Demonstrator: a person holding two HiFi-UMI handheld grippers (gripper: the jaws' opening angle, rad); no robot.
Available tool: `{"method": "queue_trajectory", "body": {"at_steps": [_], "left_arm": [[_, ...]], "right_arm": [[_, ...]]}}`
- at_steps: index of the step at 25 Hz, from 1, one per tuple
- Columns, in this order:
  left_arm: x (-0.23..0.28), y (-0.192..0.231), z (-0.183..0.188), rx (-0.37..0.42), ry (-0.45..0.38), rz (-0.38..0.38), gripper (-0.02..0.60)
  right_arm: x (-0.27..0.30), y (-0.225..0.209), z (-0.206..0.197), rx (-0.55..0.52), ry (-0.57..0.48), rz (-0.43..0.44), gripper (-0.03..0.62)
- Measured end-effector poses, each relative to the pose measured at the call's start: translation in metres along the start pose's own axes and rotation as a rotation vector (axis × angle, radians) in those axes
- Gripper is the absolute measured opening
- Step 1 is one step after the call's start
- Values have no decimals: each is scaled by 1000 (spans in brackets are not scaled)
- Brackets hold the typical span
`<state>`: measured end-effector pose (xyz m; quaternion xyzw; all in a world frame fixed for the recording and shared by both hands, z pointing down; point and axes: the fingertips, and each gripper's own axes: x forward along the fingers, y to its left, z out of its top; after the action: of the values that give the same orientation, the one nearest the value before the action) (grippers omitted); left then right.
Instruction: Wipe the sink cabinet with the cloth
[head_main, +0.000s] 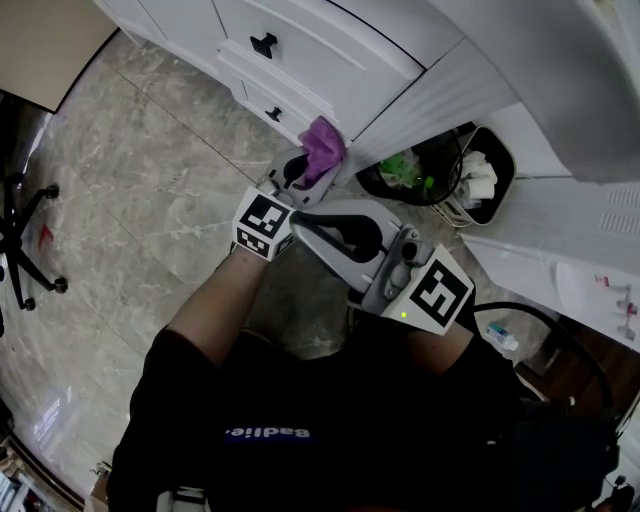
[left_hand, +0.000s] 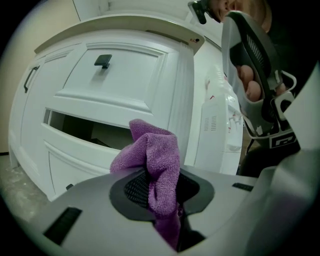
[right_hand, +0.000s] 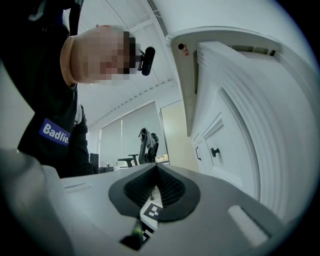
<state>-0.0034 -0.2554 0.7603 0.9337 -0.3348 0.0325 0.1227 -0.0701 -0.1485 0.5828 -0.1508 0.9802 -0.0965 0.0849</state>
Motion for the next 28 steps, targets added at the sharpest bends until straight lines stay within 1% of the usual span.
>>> {"method": "queue_trajectory", "body": {"at_steps": [2,4,8,13,15,18,20,22,25,28], "left_arm": [[-4,-1,0,16,4,-11,84],[-15,13,4,28,0,14,84],[-48,66,10,67,-5,118,84],[-78,143,10,110,32,276,84],[-82,168,8,107,45,322,84],[-84,200,7,62,54,390,84],[-82,219,2,52,79,427,84],[-75,234,-7,57,124,446,84],[-60,244,-25,78,187,443,84],[-50,242,-38,55,207,436,84]], "right_arm": [[0,0,1,3,-7,-2,-3],[1,1,3,7,-12,-1,-3],[0,4,3,15,-17,8,-3],[-2,7,2,22,-11,11,-3],[-4,7,0,28,-5,6,-3],[-7,7,-1,29,-1,-5,-3],[-10,6,-2,32,6,-16,-3],[-12,6,-4,33,15,-24,-3],[-14,5,-7,33,22,-31,-3],[-15,6,-9,34,29,-30,-3]]}}
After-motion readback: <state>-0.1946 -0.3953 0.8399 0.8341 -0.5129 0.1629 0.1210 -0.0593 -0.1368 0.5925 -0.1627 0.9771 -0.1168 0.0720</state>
